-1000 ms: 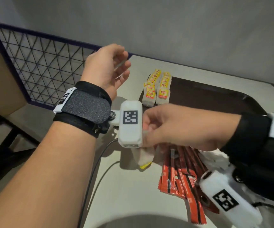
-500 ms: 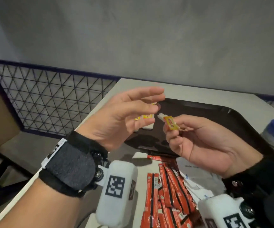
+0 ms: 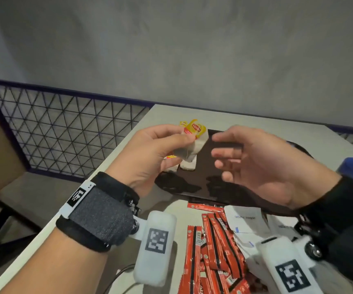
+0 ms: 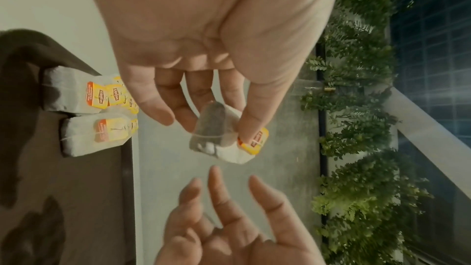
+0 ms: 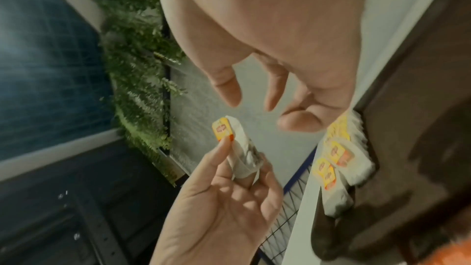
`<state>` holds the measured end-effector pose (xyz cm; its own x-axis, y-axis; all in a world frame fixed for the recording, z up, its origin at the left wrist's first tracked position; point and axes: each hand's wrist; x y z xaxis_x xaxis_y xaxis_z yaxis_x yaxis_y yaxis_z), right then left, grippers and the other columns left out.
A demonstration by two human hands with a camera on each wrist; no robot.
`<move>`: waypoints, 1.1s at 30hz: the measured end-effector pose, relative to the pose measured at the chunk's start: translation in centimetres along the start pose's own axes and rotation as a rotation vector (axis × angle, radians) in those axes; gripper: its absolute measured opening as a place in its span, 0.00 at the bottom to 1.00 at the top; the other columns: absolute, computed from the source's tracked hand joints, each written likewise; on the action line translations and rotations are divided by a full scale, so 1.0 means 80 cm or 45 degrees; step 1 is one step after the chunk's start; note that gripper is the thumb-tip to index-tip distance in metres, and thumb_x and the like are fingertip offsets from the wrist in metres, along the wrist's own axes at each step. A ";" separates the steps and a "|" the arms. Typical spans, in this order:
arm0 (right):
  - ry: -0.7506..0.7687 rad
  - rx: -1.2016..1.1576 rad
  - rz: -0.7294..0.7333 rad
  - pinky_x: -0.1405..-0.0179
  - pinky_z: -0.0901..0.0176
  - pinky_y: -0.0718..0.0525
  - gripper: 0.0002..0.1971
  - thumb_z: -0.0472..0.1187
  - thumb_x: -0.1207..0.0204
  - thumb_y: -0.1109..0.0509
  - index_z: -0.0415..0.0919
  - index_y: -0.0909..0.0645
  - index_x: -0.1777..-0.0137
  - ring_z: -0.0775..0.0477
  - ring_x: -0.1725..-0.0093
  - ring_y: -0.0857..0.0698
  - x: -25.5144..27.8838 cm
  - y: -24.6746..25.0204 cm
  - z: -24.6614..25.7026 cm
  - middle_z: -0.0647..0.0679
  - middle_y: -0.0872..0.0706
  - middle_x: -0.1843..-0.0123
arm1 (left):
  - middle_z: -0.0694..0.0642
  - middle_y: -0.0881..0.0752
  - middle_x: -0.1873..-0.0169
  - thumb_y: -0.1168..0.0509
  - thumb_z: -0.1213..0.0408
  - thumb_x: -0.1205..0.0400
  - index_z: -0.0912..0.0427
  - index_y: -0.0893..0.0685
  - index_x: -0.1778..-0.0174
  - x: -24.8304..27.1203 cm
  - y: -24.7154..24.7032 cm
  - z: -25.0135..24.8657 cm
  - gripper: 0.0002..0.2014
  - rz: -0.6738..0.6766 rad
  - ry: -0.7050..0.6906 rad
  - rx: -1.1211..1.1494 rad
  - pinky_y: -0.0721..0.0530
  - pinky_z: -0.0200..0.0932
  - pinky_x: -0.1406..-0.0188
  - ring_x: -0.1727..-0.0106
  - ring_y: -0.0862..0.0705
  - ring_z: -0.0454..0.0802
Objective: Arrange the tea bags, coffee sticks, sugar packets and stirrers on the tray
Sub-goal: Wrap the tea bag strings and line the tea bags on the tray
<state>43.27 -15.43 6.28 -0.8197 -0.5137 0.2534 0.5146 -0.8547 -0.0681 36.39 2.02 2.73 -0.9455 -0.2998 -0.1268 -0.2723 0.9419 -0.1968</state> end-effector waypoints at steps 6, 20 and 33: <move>0.278 0.584 0.192 0.62 0.55 0.22 0.10 0.47 0.23 0.21 0.41 0.11 0.50 0.50 0.61 0.15 -0.016 -0.018 0.019 0.45 0.09 0.56 | 0.57 0.07 0.60 0.25 0.69 0.24 0.59 0.09 0.52 0.000 0.002 0.000 0.07 -0.043 0.052 0.023 0.20 0.43 0.57 0.65 0.13 0.47; -0.042 1.216 0.281 0.53 0.50 0.09 0.06 0.29 0.19 0.26 0.38 0.21 0.51 0.44 0.59 0.09 -0.119 -0.019 -0.004 0.35 0.10 0.55 | 0.49 0.09 0.58 0.28 0.64 0.19 0.53 0.13 0.51 -0.022 0.048 0.000 0.03 -0.545 0.185 0.372 0.14 0.42 0.59 0.57 0.11 0.47; -0.169 1.100 0.170 0.58 0.52 0.06 0.26 0.30 0.30 0.17 0.36 0.18 0.32 0.37 0.46 0.08 -0.163 -0.039 -0.021 0.36 0.13 0.36 | 0.49 0.12 0.60 0.30 0.64 0.19 0.53 0.15 0.54 -0.027 0.053 0.001 0.02 -0.547 0.176 0.401 0.15 0.41 0.59 0.58 0.14 0.47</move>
<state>51.88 -6.18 1.57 -0.7310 -0.5464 0.4087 0.6580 -0.4059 0.6343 37.30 6.65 2.09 -0.7812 -0.6051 0.1535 -0.5927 0.6418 -0.4866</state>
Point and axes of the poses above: each hand's wrist, its own x-axis away from the middle knuckle, its own y-axis out of the back of the hand, z = x × y
